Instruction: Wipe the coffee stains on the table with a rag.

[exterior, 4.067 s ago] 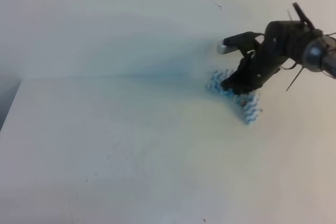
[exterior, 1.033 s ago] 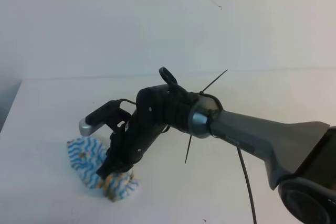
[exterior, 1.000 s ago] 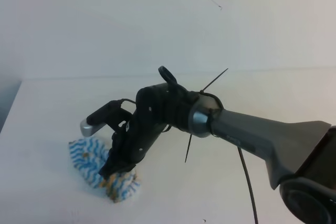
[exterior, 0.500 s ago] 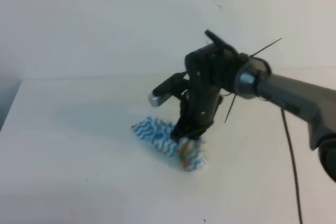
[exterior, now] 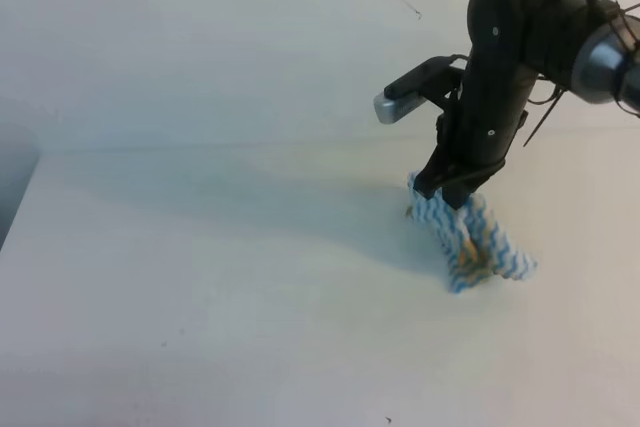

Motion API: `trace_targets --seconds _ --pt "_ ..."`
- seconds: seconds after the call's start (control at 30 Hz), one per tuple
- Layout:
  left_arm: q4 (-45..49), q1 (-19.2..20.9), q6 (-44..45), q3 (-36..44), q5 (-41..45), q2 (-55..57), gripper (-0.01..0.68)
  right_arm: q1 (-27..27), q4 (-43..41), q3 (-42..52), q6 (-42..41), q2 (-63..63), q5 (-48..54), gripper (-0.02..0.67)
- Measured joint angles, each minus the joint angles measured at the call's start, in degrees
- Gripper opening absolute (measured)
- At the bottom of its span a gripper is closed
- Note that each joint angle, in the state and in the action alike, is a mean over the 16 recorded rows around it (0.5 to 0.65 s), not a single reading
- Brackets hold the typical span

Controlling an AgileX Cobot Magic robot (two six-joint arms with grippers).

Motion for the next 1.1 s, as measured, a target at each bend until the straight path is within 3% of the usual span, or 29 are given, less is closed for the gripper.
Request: trace_targets --seconds 0.33,0.83,0.97,1.1 --pt "0.0 0.0 0.02 0.16 0.0 0.1 -0.004 -1.01 4.55 3.86 -0.56 -0.74 0.91 0.044" --pt "0.0 -0.01 0.16 0.16 0.0 0.2 -0.004 -1.01 4.76 5.81 5.48 -6.33 0.9 0.34" --pt "0.0 -0.01 0.16 0.32 0.0 0.2 -0.004 -1.01 4.48 5.81 5.77 -11.96 0.93 0.334" --pt "0.0 -0.01 0.16 0.48 0.0 0.2 -0.004 -1.01 3.0 5.82 5.51 -19.22 0.95 0.261"
